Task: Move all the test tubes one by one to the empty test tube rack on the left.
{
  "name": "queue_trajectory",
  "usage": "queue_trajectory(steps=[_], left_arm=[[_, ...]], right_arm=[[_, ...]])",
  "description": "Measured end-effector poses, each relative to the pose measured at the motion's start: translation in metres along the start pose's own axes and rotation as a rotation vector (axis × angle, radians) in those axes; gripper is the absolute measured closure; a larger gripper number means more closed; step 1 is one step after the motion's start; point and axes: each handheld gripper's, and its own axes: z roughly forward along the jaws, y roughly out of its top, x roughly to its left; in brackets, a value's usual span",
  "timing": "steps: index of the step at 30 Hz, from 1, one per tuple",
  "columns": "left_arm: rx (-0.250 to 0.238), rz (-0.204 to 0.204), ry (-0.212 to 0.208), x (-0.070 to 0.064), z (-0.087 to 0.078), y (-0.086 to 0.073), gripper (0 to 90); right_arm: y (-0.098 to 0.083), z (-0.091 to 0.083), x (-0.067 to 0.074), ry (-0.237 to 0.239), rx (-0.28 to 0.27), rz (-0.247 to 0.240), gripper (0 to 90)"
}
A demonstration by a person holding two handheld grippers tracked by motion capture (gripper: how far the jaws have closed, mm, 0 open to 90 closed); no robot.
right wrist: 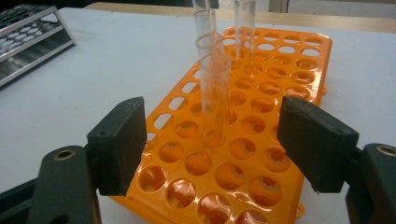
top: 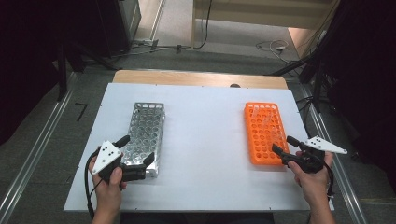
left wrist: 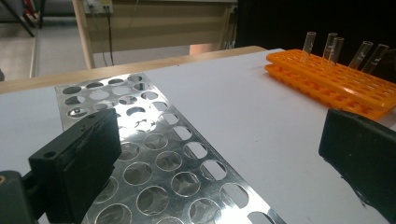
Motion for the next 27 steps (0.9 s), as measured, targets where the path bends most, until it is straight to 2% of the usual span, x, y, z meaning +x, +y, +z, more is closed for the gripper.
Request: queue_trajectory(steps=[2, 4, 7, 11, 16, 17, 23, 27], left_arm=[[0.000, 0.011, -0.011, -0.003, 0.002, 0.001, 0.0], [-0.005, 0.007, -0.023, -0.004, 0.002, 0.001, 0.0], [-0.001, 0.007, -0.030, -0.005, 0.004, 0.002, 0.0], [0.015, 0.011, -0.036, -0.006, 0.006, 0.001, 0.0], [0.017, 0.014, -0.040, -0.007, 0.007, 0.001, 0.0], [0.020, 0.013, -0.039, -0.008, 0.008, 0.001, 0.0], [0.024, 0.011, -0.041, -0.008, 0.008, 0.000, 0.0], [0.028, 0.011, -0.043, -0.008, 0.009, 0.000, 0.0]], right_arm=[[0.001, 0.002, -0.001, -0.016, 0.005, 0.011, 34.3], [0.000, 0.004, -0.002, 0.000, 0.004, 0.022, 43.4], [0.001, 0.010, -0.002, 0.003, 0.029, 0.035, 51.4], [0.001, 0.018, -0.001, -0.032, 0.065, 0.050, 54.3], [0.000, 0.024, -0.001, -0.051, 0.069, 0.046, 59.4], [-0.001, 0.028, 0.000, -0.060, 0.078, 0.031, 62.5], [-0.003, 0.031, 0.003, -0.086, 0.083, 0.007, 63.7], [-0.006, 0.036, 0.010, -0.138, 0.097, -0.050, 62.6]])
